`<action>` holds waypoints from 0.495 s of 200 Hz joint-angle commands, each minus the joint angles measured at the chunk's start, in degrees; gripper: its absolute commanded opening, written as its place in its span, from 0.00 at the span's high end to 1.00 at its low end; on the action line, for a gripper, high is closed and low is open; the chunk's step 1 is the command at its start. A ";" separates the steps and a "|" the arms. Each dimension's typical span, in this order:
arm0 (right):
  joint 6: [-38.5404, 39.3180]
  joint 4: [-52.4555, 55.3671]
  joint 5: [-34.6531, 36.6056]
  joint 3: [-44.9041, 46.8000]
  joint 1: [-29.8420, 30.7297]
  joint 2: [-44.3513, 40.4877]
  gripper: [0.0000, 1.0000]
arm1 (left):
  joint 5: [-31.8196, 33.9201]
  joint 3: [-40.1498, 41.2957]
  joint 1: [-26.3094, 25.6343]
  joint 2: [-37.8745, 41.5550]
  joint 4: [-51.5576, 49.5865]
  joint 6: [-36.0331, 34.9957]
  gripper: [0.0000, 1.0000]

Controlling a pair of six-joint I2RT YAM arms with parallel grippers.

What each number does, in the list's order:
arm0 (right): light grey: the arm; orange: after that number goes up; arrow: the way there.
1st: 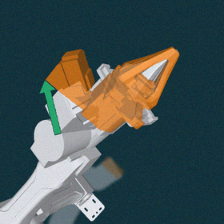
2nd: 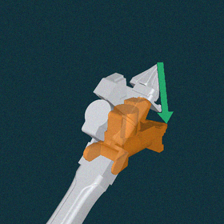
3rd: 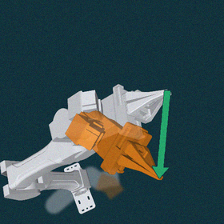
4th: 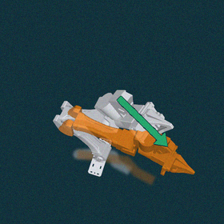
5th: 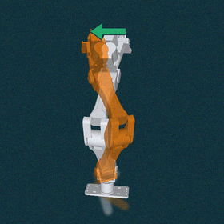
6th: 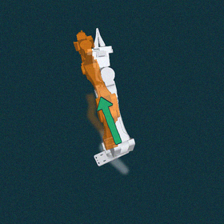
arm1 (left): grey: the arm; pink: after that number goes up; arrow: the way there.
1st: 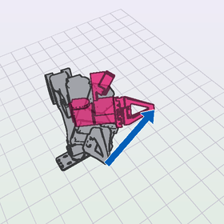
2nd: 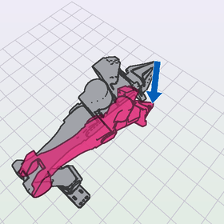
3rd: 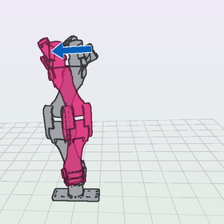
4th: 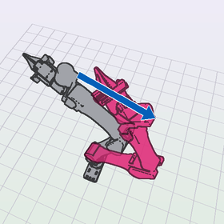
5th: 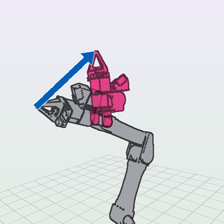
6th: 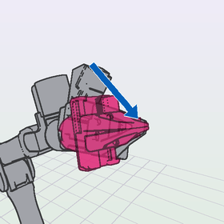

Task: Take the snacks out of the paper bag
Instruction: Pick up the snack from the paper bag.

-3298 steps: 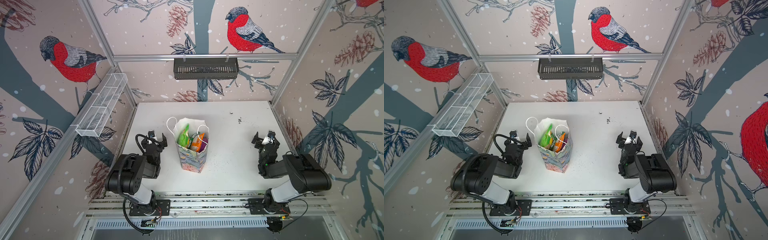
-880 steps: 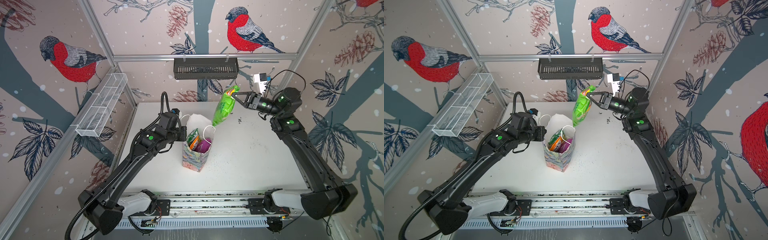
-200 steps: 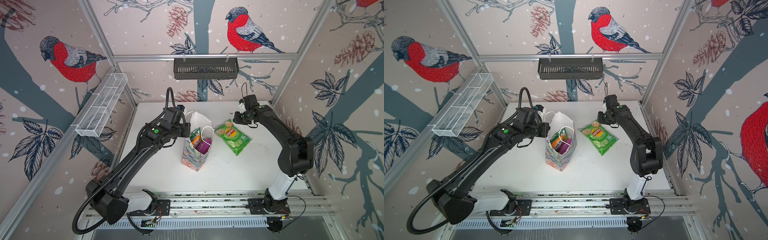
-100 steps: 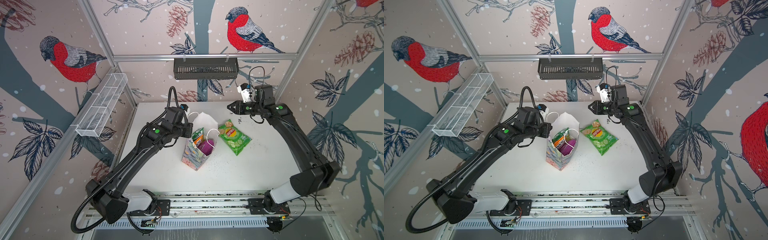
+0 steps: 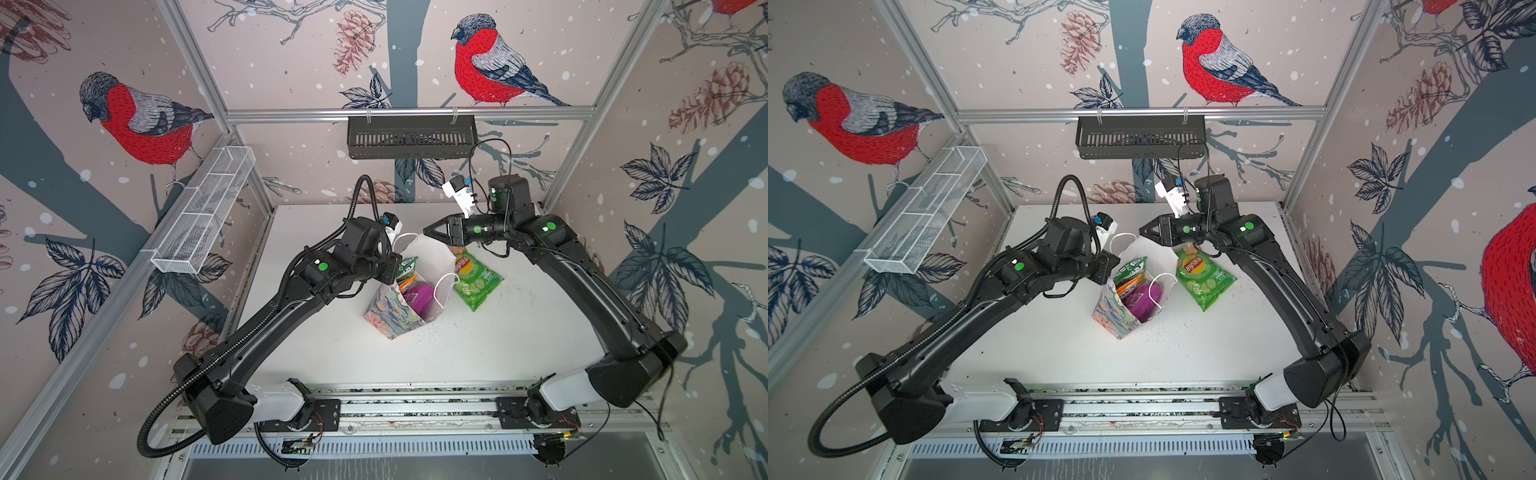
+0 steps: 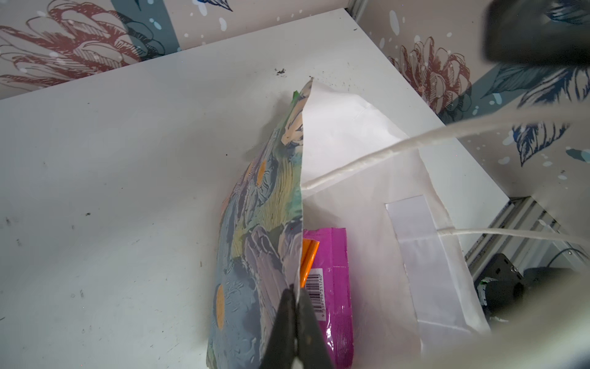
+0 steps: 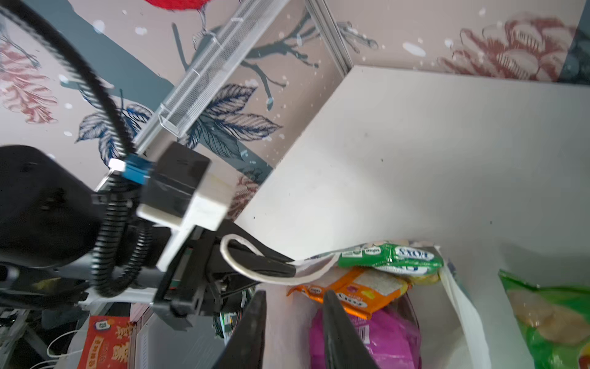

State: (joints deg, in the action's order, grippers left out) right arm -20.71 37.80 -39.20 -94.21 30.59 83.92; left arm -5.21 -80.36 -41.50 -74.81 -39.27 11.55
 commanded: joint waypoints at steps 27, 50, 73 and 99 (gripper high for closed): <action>0.78 7.00 4.52 7.63 2.62 -5.24 0.68 | -1.67 0.52 -2.32 1.27 5.43 -2.10 1.00; -1.29 6.94 6.12 11.94 3.74 -7.96 0.67 | -2.26 1.73 -2.43 2.01 6.01 -1.86 1.00; -4.14 6.24 8.70 16.12 5.71 -9.42 0.65 | -3.52 4.07 -2.54 2.88 7.89 -1.97 1.00; -7.91 4.52 11.10 19.90 7.39 -10.58 0.64 | -4.44 6.83 -2.86 3.78 10.28 -1.47 1.00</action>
State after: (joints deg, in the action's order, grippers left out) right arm -24.34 44.03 -31.75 -76.60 36.84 74.37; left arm -7.14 -75.09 -43.99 -71.79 -34.41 10.52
